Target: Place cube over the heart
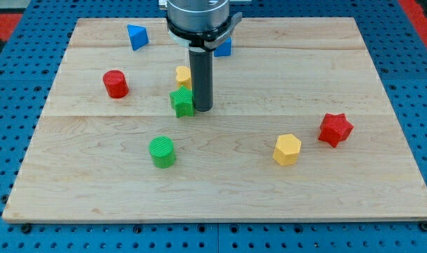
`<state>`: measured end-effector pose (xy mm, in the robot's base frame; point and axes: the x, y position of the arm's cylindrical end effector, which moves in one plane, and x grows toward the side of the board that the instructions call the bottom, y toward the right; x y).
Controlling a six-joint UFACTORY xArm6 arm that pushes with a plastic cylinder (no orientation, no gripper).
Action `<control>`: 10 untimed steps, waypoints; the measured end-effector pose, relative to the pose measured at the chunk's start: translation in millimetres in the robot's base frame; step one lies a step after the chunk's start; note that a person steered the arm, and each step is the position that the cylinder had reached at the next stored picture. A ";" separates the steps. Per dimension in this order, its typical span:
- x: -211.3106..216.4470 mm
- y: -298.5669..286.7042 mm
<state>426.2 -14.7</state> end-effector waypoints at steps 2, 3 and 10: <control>32.4 -96.8; -11.8 -90.4; -95.6 83.8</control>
<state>330.5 69.1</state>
